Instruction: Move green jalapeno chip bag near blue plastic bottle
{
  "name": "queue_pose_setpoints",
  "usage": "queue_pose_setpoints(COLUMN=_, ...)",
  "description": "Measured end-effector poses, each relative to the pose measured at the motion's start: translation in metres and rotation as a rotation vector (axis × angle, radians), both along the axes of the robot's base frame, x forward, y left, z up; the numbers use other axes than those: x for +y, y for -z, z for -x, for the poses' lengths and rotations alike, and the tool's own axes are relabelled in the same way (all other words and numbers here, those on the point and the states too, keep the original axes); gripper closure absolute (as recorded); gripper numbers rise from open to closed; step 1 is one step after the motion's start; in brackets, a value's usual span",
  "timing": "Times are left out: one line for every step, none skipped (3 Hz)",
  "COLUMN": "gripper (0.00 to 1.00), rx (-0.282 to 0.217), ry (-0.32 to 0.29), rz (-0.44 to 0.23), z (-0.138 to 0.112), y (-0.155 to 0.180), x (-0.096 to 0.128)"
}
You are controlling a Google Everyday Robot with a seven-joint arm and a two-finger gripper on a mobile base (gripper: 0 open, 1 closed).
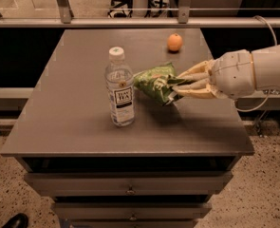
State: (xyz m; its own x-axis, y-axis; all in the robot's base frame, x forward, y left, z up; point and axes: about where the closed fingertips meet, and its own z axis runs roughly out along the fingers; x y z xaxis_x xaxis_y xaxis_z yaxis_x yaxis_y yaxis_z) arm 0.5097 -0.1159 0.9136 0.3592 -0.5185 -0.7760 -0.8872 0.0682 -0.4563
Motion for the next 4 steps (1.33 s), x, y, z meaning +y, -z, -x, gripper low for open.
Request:
queue_pose_setpoints(gripper=0.57, rx=0.014, ry=-0.025, rz=-0.017, z=0.002, y=0.006, x=0.019)
queue_pose_setpoints(gripper=0.33, rx=0.029, ry=-0.036, rz=-0.026, z=0.005, y=0.012, x=0.027)
queue_pose_setpoints(gripper=0.03, rx=0.046, ry=-0.041, rz=-0.030, z=0.009, y=0.020, x=0.033)
queue_pose_setpoints(gripper=0.00, rx=0.050, ry=-0.042, rz=-0.030, z=0.010, y=0.021, x=0.034)
